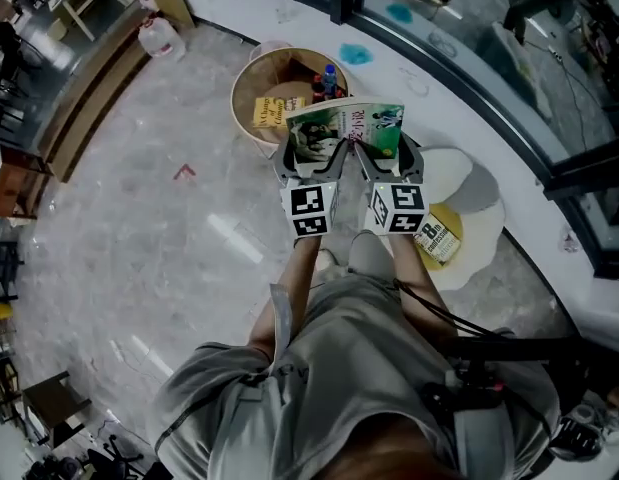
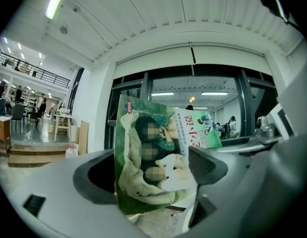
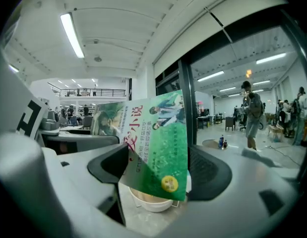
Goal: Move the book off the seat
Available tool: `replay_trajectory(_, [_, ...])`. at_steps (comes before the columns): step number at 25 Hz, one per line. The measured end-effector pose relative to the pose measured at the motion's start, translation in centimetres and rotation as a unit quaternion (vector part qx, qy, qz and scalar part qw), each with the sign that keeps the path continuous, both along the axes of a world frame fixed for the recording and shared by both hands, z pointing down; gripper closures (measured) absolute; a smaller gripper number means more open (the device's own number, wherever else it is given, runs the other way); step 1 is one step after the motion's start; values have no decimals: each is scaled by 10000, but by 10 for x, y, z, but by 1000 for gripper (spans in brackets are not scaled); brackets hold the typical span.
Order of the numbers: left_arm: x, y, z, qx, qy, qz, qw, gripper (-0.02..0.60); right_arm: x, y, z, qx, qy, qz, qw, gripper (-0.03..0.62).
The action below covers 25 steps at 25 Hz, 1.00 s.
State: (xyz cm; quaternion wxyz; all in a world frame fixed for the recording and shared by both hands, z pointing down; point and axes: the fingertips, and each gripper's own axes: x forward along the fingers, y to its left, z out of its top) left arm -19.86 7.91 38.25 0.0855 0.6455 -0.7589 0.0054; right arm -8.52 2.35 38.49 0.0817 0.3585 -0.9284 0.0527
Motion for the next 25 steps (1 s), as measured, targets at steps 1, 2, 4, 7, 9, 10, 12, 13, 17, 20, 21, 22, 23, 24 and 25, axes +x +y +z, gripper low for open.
replay_trajectory(1, [-5,0,2,8,23,-42,10000,133,-5,-1,2,-7,28,-46,10000,235])
replay_trajectory(2, [-9,0,3,9,40,-80,10000,133,-10,-2,3,-12,54,-91,9999,235])
replay_trajectory(4, [-20,-5,6,-8,41,-168,9999,133,-21,-8,4,-26,77,-191,9998,235])
replay_trajectory(7, [-40,-12,7,-37,-32,-354,9994,133,-44,-19,10,-66,11,-383,9992,235])
replay_trajectory(9, [-64,-15,14,-88,-12,-525,9986,133,-70,-25,15,-86,-19,-521,9986,235])
replay_trajectory(10, [-79,-17,16,-105,2,-616,9980,133,-86,-29,17,-93,-22,-600,9982,235])
replay_trajectory(12, [-109,-26,19,-132,2,-790,9968,133,-118,-42,21,-121,-42,-785,9968,237])
replay_trajectory(13, [-122,-33,20,-155,-20,-868,9961,133,-133,-52,22,-150,-66,-875,9960,235])
replay_trajectory(17, [-174,-74,18,-278,-211,-1075,9936,133,-189,-96,27,-311,-207,-1070,9936,235])
replay_trajectory(20, [-216,-112,15,-327,-262,-1175,9922,133,-231,-135,26,-345,-287,-1141,9925,237])
replay_trajectory(21, [-227,-126,14,-340,-275,-1209,9917,133,-244,-151,24,-357,-320,-1172,9919,237])
replay_trajectory(22, [-237,-140,12,-359,-292,-1245,9911,133,-255,-166,23,-376,-357,-1203,9914,236])
replay_trajectory(23, [-247,-153,10,-382,-319,-1279,9905,133,-266,-179,21,-405,-392,-1228,9908,237])
replay_trajectory(24, [-257,-165,7,-409,-352,-1307,9899,133,-276,-191,19,-439,-422,-1250,9903,235])
replay_trajectory(25, [-267,-175,4,-438,-382,-1333,9894,133,-286,-201,17,-472,-449,-1273,9897,236])
